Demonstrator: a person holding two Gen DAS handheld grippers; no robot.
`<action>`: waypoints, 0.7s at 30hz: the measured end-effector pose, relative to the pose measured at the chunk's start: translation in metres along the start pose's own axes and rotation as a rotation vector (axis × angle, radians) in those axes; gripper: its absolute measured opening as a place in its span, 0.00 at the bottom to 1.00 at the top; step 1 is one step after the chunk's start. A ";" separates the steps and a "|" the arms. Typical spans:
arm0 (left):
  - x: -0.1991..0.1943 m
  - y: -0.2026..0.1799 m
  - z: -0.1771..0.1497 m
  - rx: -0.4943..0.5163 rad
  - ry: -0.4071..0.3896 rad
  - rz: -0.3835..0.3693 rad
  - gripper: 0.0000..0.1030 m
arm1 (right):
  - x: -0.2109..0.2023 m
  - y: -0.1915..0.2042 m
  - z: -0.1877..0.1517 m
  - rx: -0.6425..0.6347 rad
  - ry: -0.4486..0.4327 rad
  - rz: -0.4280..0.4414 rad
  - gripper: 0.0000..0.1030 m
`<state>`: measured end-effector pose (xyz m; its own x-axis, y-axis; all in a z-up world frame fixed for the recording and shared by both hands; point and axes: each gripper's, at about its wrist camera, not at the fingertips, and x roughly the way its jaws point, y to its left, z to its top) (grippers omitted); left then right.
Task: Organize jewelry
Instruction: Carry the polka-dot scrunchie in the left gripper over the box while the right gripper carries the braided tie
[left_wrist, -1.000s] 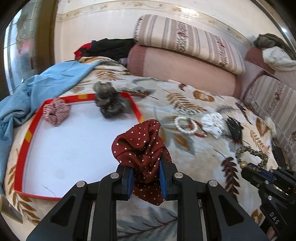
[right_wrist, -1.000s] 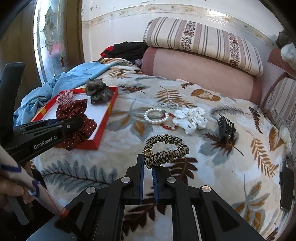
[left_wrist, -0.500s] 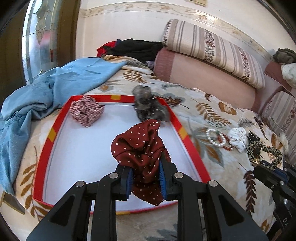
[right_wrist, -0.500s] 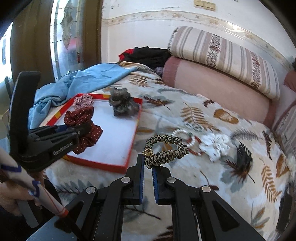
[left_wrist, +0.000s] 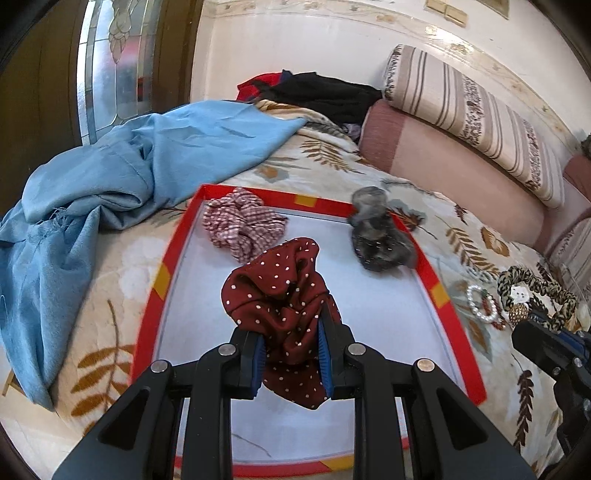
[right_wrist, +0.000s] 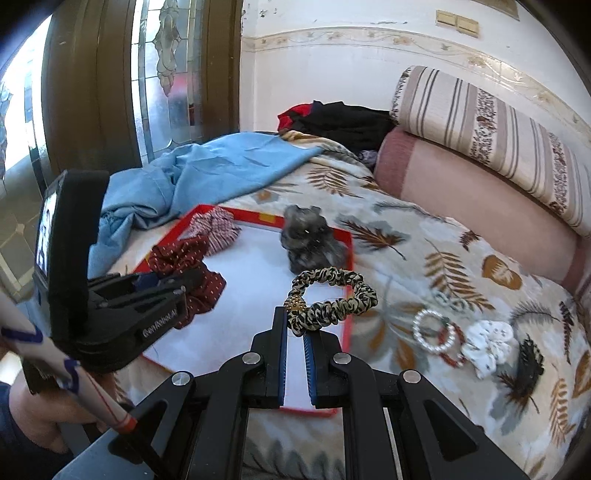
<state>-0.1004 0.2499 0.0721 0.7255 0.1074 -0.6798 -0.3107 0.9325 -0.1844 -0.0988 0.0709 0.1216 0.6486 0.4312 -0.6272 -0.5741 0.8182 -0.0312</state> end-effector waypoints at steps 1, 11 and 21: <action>0.002 0.002 0.002 -0.001 0.003 0.003 0.21 | 0.004 0.002 0.004 0.004 0.000 0.007 0.09; 0.025 0.019 0.023 -0.011 0.045 0.038 0.21 | 0.039 0.011 0.029 0.021 0.017 0.056 0.09; 0.051 0.039 0.038 -0.050 0.123 0.048 0.21 | 0.085 -0.002 0.049 0.091 0.059 0.100 0.09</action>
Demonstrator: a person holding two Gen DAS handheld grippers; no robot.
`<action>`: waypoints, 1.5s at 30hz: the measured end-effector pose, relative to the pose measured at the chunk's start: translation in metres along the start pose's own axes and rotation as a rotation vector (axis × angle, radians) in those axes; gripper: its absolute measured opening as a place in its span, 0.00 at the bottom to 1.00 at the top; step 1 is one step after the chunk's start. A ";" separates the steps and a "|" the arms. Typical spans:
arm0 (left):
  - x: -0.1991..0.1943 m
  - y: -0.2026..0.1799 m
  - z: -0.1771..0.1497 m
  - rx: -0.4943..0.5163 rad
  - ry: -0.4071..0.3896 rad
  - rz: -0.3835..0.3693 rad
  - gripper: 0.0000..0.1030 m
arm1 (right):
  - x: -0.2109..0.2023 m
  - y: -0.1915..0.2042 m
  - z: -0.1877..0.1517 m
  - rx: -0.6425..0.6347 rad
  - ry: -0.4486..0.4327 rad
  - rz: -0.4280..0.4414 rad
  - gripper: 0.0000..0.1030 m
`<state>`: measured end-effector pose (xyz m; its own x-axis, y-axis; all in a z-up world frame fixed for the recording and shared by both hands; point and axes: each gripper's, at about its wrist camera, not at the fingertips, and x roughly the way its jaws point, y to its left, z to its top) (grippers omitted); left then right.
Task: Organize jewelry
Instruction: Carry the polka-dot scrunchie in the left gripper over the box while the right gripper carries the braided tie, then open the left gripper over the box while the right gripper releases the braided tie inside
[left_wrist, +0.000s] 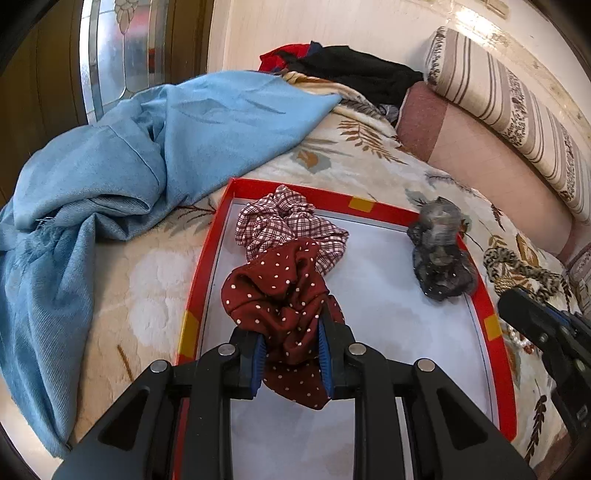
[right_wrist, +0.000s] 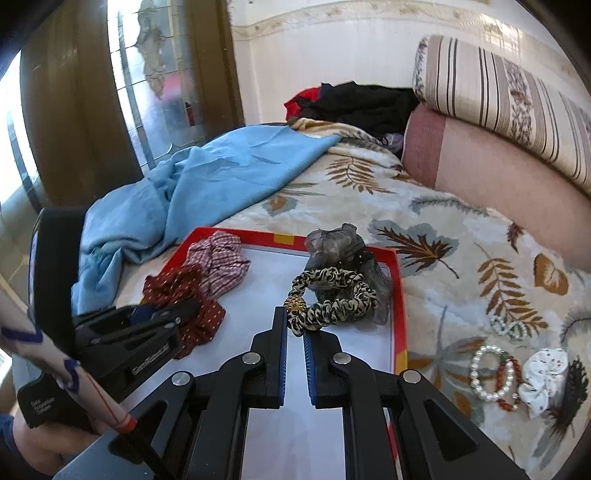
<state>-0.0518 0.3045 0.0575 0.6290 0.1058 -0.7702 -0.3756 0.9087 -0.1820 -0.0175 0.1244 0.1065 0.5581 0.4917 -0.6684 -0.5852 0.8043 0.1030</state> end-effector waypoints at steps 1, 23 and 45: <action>0.002 0.001 0.002 -0.005 0.004 -0.001 0.22 | 0.004 -0.001 0.002 0.006 0.006 0.002 0.09; 0.006 0.005 0.007 -0.031 -0.019 -0.046 0.48 | 0.066 -0.014 -0.007 0.164 0.202 0.110 0.19; -0.044 -0.001 -0.003 -0.056 -0.110 -0.072 0.57 | -0.031 -0.036 -0.018 0.275 0.082 0.171 0.75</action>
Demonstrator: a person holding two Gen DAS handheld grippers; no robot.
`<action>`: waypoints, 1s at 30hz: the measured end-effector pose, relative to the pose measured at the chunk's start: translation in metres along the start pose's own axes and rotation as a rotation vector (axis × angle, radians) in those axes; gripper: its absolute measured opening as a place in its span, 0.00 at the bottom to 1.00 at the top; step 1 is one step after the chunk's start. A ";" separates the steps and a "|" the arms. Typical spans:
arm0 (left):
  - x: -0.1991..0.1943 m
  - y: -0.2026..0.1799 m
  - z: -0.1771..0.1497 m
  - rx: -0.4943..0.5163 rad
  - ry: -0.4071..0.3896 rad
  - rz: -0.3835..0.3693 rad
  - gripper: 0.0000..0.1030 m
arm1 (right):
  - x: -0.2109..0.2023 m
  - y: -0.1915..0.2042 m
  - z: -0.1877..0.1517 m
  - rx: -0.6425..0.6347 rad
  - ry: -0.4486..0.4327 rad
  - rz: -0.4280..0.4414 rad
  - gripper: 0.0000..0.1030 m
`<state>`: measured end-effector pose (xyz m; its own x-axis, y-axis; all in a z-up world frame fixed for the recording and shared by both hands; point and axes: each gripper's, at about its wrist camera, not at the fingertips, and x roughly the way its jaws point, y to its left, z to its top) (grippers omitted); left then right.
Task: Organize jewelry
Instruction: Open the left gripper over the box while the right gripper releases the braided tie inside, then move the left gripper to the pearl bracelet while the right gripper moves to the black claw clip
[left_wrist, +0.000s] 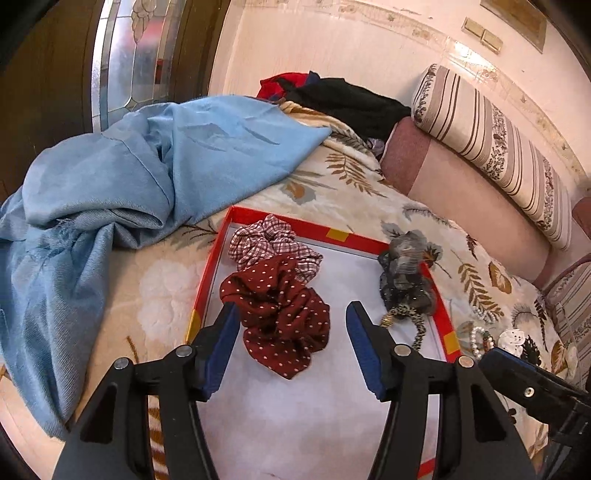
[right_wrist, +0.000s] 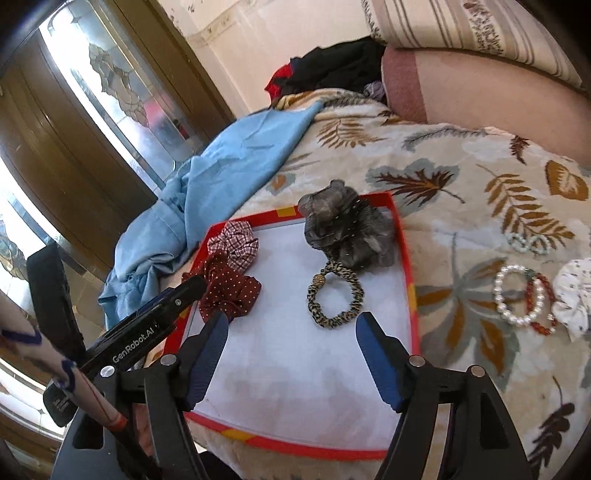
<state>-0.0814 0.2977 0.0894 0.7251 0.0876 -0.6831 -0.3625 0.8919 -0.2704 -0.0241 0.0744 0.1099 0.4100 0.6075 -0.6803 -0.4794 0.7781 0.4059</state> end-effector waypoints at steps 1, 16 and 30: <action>-0.003 -0.002 0.000 0.004 -0.005 -0.001 0.57 | -0.006 -0.001 -0.002 0.003 -0.008 0.003 0.75; -0.043 -0.069 -0.018 0.136 -0.042 -0.020 0.58 | -0.079 -0.025 -0.028 0.028 -0.120 0.009 0.77; -0.031 -0.185 -0.059 0.385 0.043 -0.135 0.61 | -0.142 -0.166 -0.050 0.299 -0.203 -0.125 0.78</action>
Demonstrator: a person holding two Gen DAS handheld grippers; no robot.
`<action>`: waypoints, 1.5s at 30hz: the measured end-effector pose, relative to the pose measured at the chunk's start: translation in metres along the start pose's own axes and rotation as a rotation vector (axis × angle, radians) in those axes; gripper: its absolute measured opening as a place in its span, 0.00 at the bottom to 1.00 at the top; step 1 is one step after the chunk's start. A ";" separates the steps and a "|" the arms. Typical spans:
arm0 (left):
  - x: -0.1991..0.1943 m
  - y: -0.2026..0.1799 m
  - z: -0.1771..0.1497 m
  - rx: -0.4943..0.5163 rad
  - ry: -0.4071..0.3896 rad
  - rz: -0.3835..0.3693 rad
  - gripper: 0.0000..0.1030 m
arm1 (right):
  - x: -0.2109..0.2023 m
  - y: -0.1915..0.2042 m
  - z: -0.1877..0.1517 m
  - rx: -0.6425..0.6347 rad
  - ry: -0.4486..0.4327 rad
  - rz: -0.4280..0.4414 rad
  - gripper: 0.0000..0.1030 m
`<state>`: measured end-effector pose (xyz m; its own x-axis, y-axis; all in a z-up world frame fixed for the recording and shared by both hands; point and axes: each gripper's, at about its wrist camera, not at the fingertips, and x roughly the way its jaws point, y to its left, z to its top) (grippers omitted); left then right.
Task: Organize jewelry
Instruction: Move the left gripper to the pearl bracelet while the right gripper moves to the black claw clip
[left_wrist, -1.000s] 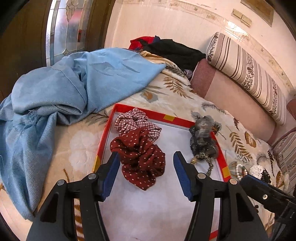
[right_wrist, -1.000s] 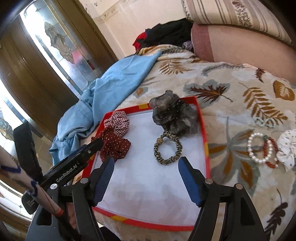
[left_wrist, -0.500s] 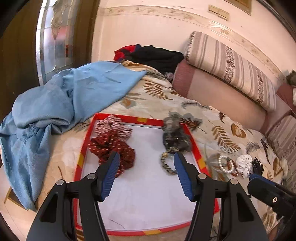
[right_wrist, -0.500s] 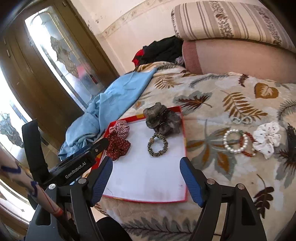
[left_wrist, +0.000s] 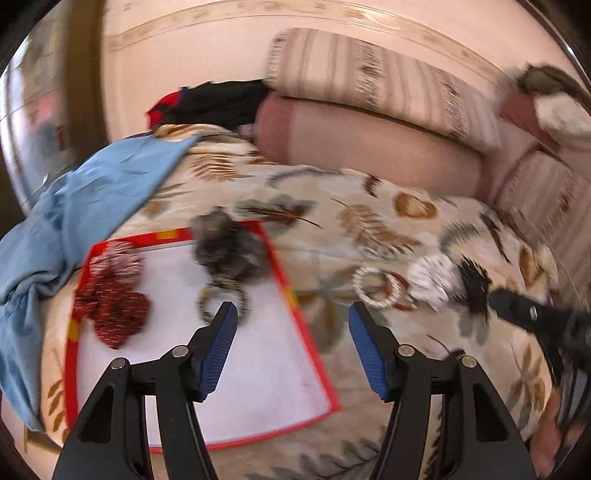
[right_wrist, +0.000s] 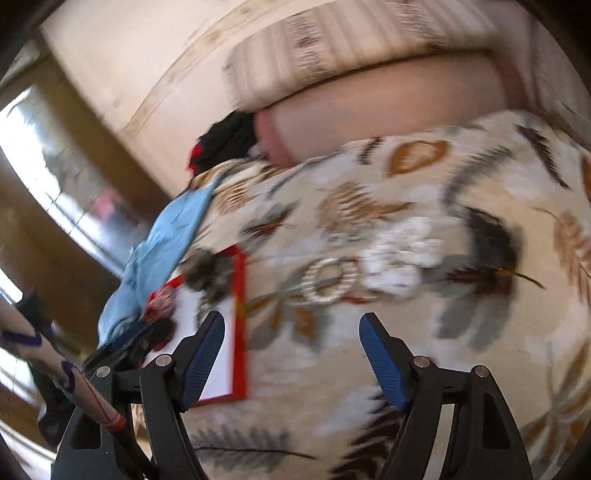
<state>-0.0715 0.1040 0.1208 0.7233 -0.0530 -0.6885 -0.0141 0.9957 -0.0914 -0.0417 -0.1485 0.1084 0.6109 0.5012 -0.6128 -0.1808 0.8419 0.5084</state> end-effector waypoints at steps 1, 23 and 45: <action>0.003 -0.007 -0.003 0.014 0.010 -0.005 0.61 | -0.003 -0.014 -0.001 0.021 -0.005 -0.016 0.78; 0.057 -0.081 -0.026 0.189 0.114 -0.050 0.61 | -0.017 -0.137 -0.012 0.201 -0.061 -0.164 0.78; 0.106 -0.074 -0.004 0.188 0.142 -0.033 0.64 | 0.054 -0.164 0.055 0.167 0.000 -0.295 0.78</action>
<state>0.0036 0.0243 0.0521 0.6169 -0.0831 -0.7826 0.1467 0.9891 0.0106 0.0629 -0.2709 0.0248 0.6176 0.2406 -0.7488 0.1329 0.9065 0.4008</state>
